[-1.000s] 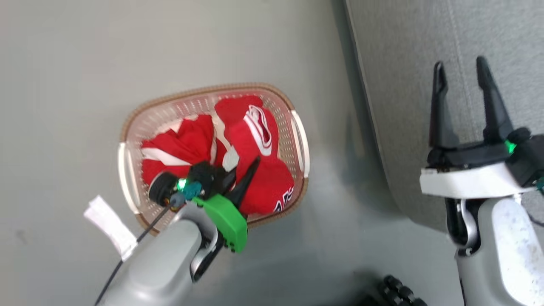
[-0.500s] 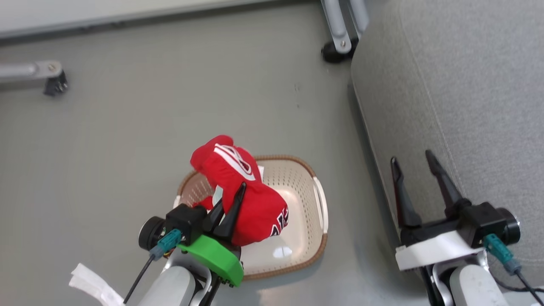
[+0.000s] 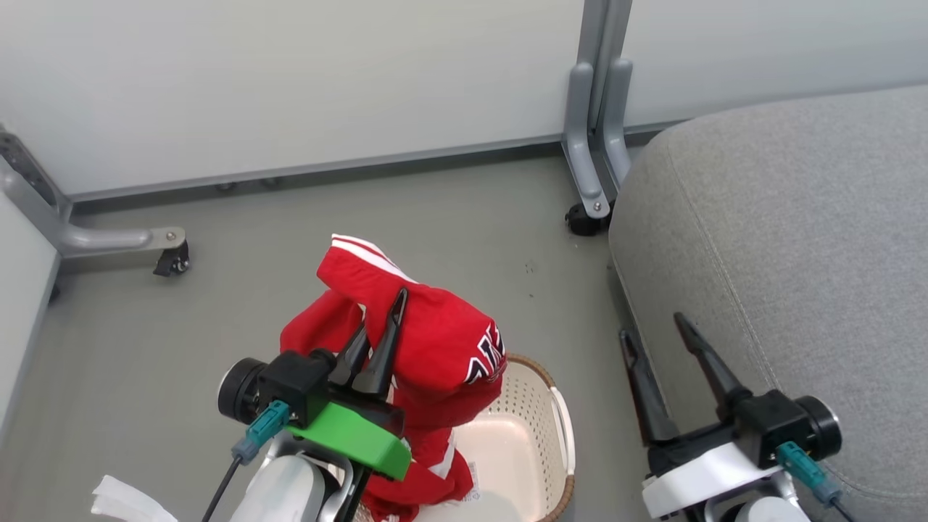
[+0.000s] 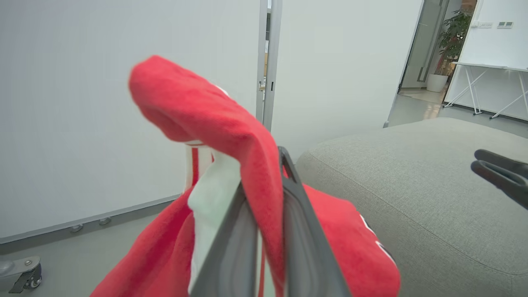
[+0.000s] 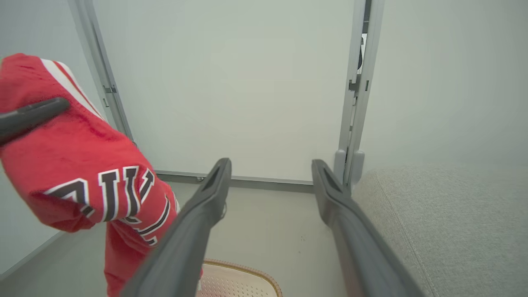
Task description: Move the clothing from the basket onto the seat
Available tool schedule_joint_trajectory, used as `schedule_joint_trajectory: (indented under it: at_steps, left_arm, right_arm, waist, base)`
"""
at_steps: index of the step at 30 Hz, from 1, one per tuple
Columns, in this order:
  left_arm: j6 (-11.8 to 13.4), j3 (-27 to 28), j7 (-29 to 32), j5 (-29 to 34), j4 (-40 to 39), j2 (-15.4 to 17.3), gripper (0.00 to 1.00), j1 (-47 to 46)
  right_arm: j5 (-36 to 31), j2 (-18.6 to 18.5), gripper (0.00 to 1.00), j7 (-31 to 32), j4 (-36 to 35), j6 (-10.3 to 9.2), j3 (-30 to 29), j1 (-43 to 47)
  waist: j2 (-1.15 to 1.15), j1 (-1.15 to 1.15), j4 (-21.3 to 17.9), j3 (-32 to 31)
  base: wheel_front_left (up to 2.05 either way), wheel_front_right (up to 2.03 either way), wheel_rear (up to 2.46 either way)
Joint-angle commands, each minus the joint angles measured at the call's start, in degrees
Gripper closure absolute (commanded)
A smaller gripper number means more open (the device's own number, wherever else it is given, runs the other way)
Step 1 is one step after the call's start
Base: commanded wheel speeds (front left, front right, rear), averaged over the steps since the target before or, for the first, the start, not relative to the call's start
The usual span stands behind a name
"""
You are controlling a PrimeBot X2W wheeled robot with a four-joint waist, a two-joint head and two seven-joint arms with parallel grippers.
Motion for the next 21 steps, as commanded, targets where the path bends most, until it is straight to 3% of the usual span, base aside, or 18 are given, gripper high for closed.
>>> schedule_joint_trajectory:
  at_steps: [1, 7, 13, 21]
  left_arm:
    - [-0.17, -0.04, -0.05, 0.46, -0.42, -0.08, 1.0, -1.06]
    - [-0.13, -0.48, -0.05, 1.29, 0.46, -1.38, 1.0, -3.84]
    - [2.37, -2.33, 0.12, 0.83, 3.16, -3.01, 1.0, -6.63]
    - [4.09, -6.35, 2.51, -1.19, 2.31, -3.37, 1.0, -8.4]
  right_arm:
    - [0.37, -0.34, 0.0, -0.17, -0.15, 0.0, 1.37, 0.73]
    - [-1.13, -2.15, 0.0, -0.17, -0.85, 0.0, 9.73, -1.84]
    - [-4.44, -4.06, 0.0, -0.16, -0.46, -0.01, 19.51, -6.14]
    - [-9.35, -3.37, 0.0, -0.16, 3.38, 0.0, 20.13, -9.89]
  waist:
    - [0.0, 0.01, 0.73, -1.53]
    - [0.0, 0.01, 1.69, -1.21]
    - [0.0, 0.01, 1.96, -0.84]
    - [0.0, 0.01, 2.04, -0.48]
  base:
    - [0.0, 0.0, 0.0]
    - [0.0, 0.0, 0.0]
    - [0.0, 0.0, 0.0]
    - [0.0, 0.0, 0.0]
